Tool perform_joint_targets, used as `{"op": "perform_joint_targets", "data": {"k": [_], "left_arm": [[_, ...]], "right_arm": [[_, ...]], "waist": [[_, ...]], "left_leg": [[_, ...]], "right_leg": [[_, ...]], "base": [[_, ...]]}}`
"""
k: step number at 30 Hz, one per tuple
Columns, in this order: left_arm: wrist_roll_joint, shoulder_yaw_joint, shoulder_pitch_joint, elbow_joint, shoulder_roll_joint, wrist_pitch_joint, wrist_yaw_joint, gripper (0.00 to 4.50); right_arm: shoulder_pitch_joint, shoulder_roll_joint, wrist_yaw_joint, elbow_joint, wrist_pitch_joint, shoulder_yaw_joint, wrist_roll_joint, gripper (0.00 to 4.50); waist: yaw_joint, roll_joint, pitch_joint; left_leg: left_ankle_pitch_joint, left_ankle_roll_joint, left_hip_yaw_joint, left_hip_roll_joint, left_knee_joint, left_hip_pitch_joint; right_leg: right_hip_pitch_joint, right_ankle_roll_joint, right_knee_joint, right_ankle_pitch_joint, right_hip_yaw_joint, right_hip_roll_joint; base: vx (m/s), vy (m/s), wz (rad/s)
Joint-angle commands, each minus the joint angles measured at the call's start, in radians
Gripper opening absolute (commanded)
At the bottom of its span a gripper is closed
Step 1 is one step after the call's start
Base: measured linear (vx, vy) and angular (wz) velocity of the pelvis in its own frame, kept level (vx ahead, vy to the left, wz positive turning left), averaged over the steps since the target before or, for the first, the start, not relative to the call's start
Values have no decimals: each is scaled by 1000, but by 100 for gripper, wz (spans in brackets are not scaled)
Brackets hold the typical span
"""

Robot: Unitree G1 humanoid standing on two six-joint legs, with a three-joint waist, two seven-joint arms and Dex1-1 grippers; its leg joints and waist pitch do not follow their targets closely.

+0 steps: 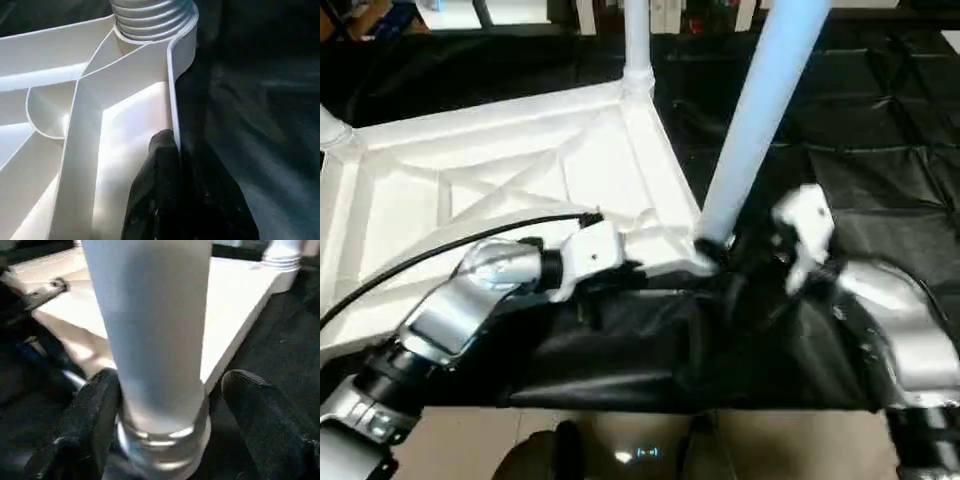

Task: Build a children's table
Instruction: Rotate leg to tighten

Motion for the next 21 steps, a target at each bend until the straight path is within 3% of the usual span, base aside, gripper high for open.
{"op": "perform_joint_targets", "data": {"k": [1, 6, 10, 16, 21], "left_arm": [[-46, -4, 27, -38, 2, -49, -43, 0], [-91, -11, 54, -81, 13, -46, -97, 0], [-90, -15, 59, -90, 14, -44, -103, 0], [-85, -22, 64, -93, 8, -48, -112, 0], [-80, -25, 67, -94, 5, -48, -116, 0]], "right_arm": [[13, -26, 51, -19, 21, -1, 22, 314], [-14, -9, 90, 14, 30, 29, 29, 270], [-28, -4, 102, 19, 31, 38, 26, 234], [-51, -2, 144, 41, 34, 49, 12, 219], [-55, -4, 168, 55, 35, 54, 10, 216]], "waist": [[-1, -34, -75], [-3, -32, -76], [-6, -33, -83], [-8, -32, -89], [-7, -32, -91]], "left_leg": [[-132, 186, 3, 12, -54, 31], [-168, 147, 2, 12, -57, 33], [-127, 156, 1, 10, -52, 29], [-79, 187, 3, 9, -45, 30], [-81, 194, 4, 10, -43, 32]], "right_leg": [[66, -248, -37, -176, -3, 7], [60, -225, -41, -223, 0, 8], [65, -233, -33, -168, -1, 9], [67, -262, -24, -93, -2, 12], [67, -270, -23, -100, -1, 11]], "base": [[0, 0, 0], [0, 0, 0], [0, 0, 0], [0, 0, 0], [0, 0, 0]]}}
